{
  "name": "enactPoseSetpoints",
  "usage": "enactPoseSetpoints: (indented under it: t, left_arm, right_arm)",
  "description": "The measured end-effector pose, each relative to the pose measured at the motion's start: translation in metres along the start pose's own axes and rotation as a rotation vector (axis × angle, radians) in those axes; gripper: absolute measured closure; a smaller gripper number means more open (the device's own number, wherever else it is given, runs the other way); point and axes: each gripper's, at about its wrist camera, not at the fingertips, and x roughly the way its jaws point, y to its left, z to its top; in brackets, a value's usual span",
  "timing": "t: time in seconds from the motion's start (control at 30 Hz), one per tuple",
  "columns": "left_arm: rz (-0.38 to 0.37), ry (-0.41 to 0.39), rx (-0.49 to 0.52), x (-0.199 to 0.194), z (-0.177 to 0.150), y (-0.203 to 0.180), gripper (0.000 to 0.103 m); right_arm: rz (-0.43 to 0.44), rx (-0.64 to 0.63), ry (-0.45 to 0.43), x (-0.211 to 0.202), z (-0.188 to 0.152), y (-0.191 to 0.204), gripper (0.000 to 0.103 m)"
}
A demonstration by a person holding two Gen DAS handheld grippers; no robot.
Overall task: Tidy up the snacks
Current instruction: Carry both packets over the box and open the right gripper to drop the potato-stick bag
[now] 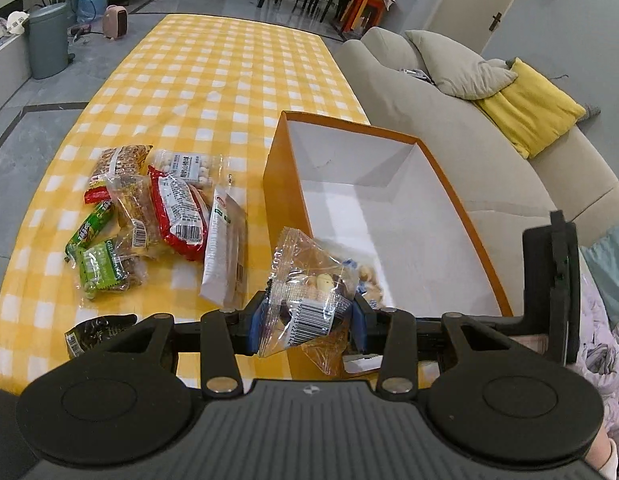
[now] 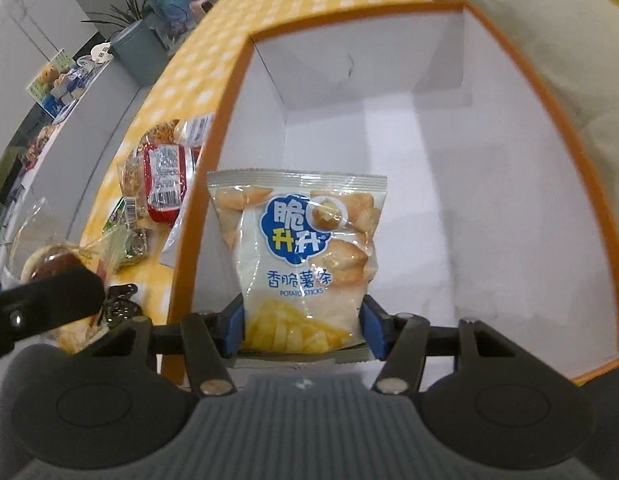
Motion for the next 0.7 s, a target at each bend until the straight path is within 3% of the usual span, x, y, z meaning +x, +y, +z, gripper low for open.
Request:
enactPoseSetpoints:
  t: [0.1,0.43,0.57,0.7]
  left_arm:
    - [0.001,0.005,0.0,0.001,0.0,-0.001,0.056]
    - [0.006,-0.012,-0.009,-0.011,0.004,-0.001,0.056]
    - [-0.006,-0.018,0.004,-0.014,0.005,-0.01,0.056]
    - [-0.049,-0.002,0.033,-0.006,0.009,-0.028,0.056]
  right_arm:
    - [0.037,0.032,0.019,0.001,0.001,-0.007,0.033]
    - [0.088,0.033,-0.021,-0.008,-0.001,-0.004,0.017]
    - [0.095,0.103,-0.1,-0.026,0.0,-0.017,0.017]
    - [0.015,0.137,-0.302,-0.066,0.003,-0.03,0.017]
